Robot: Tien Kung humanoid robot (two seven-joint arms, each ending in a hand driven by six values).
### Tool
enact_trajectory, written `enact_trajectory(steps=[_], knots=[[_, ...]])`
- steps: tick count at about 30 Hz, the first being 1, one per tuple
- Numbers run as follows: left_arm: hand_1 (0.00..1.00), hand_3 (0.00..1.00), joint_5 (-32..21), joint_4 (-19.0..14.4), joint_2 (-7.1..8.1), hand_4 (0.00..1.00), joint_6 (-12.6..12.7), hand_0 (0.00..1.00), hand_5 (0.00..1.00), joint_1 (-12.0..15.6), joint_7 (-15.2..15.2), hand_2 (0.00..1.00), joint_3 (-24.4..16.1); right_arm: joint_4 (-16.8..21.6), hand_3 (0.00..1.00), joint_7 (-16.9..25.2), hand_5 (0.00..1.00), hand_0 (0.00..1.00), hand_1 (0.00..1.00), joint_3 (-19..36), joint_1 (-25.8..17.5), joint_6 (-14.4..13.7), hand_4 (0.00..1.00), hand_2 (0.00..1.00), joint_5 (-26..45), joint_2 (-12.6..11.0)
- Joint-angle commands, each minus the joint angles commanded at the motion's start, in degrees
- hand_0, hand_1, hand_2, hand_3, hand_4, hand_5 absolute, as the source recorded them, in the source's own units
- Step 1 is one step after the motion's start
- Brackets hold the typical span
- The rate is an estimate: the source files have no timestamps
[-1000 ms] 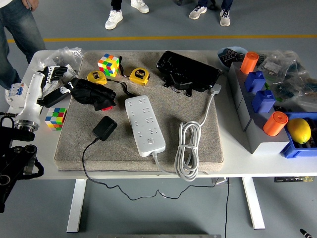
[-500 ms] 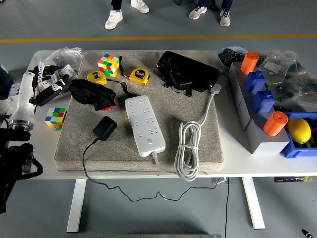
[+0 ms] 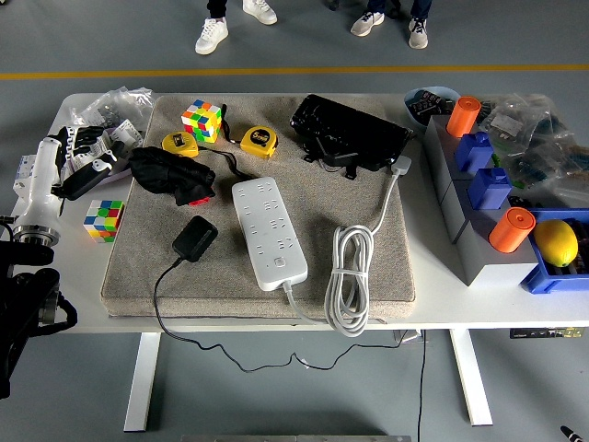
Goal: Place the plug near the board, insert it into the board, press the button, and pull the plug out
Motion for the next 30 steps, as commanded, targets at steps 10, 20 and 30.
enact_trajectory(steps=[10, 20, 30], knots=[[0.701, 0.613, -0.26, 0.13, -0.23, 0.873, -0.09, 0.693, 0.441, 0.53, 0.12, 0.674, -0.08, 0.02, 0.552, -0.08, 0.466, 0.61, 0.63, -0.21, -0.27, -0.09, 0.998, 0.647, -0.12, -0.01], [0.701, 0.612, -0.45, -0.65, -0.5, 0.873, -0.31, 0.692, 0.441, 0.46, 0.28, 0.674, 0.38, 0.06, 0.552, -0.28, 0.466, 0.611, 0.63, 0.24, -0.25, -0.17, 0.998, 0.647, -0.25, 0.22], [0.699, 0.612, -0.67, -0.8, -0.85, 0.872, -0.29, 0.687, 0.445, 0.39, 0.42, 0.674, 1.0, -0.13, 0.553, -0.38, 0.467, 0.611, 0.63, 0.74, -0.55, -0.27, 0.998, 0.647, -0.37, 0.67]])
